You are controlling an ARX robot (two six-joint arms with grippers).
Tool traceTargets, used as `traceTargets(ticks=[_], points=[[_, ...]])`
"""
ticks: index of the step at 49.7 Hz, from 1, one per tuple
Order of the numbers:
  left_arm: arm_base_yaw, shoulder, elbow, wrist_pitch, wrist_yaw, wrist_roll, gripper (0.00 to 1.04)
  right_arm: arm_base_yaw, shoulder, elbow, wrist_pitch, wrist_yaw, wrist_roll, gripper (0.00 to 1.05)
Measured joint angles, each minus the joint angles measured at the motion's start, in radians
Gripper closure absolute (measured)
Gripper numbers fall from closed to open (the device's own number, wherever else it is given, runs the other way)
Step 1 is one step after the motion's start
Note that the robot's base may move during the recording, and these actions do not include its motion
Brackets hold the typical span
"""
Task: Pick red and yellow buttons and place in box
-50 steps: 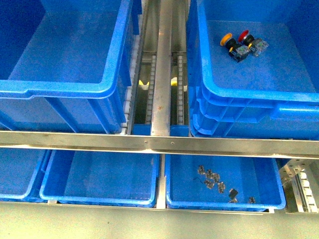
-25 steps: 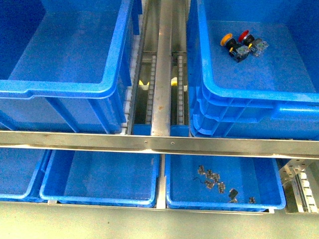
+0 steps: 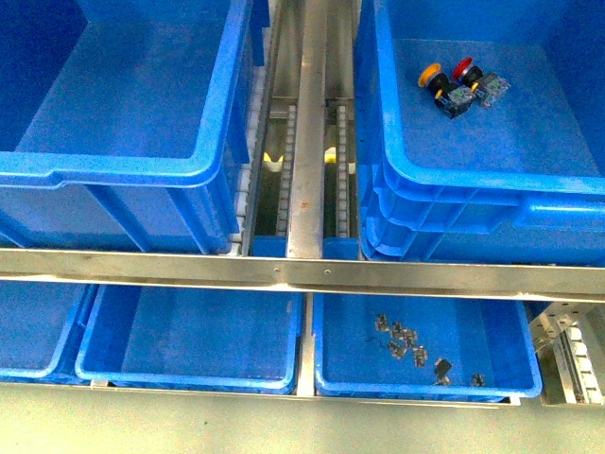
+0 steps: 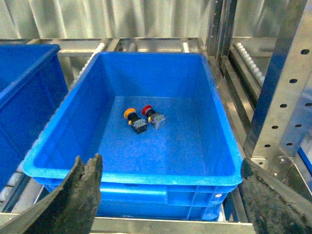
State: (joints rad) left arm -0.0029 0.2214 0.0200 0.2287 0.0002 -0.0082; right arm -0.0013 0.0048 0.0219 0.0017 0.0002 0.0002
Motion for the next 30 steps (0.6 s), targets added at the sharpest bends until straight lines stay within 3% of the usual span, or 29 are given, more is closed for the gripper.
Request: traceTargets(ticks=[5,30], points=[[0.000,0.000,0.000,0.000,0.000,0.000,0.08,0.000,0.000,0.000,0.000,0.000,0.001,0.05],[0.000,0.000,0.000,0.000,0.000,0.000,0.08,0.000,0.000,0.000,0.000,0.000,0.000,0.06]])
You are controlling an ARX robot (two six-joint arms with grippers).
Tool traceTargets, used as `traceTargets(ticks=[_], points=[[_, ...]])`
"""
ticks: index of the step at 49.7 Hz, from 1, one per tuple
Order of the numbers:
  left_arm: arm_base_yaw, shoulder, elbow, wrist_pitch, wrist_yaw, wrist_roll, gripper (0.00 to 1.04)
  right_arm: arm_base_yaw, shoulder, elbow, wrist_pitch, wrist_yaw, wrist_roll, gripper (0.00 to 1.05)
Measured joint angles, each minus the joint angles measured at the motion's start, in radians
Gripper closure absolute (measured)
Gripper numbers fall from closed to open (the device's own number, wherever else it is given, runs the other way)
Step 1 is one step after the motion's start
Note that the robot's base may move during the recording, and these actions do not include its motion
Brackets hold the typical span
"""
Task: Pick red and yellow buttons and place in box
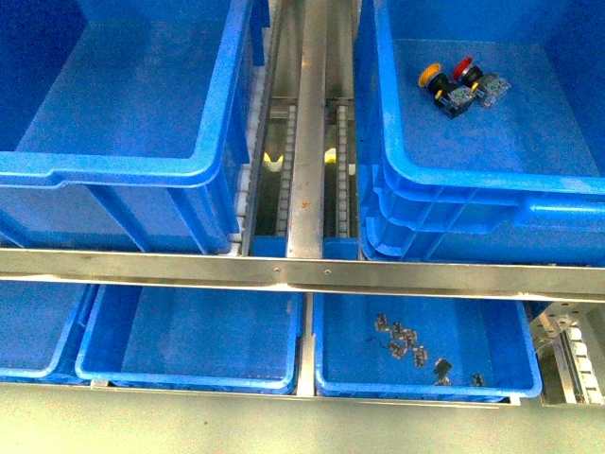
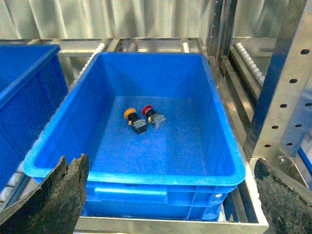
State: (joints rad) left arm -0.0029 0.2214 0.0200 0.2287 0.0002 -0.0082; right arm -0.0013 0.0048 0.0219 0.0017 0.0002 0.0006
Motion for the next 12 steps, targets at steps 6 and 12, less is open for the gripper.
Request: traceTargets(ticks=[6,12], points=[[0.000,0.000,0.000,0.000,0.000,0.000,0.08,0.000,0.000,0.000,0.000,0.000,0.000,0.06],[0.000,0.000,0.000,0.000,0.000,0.000,0.08,0.000,0.000,0.000,0.000,0.000,0.000,0.06]])
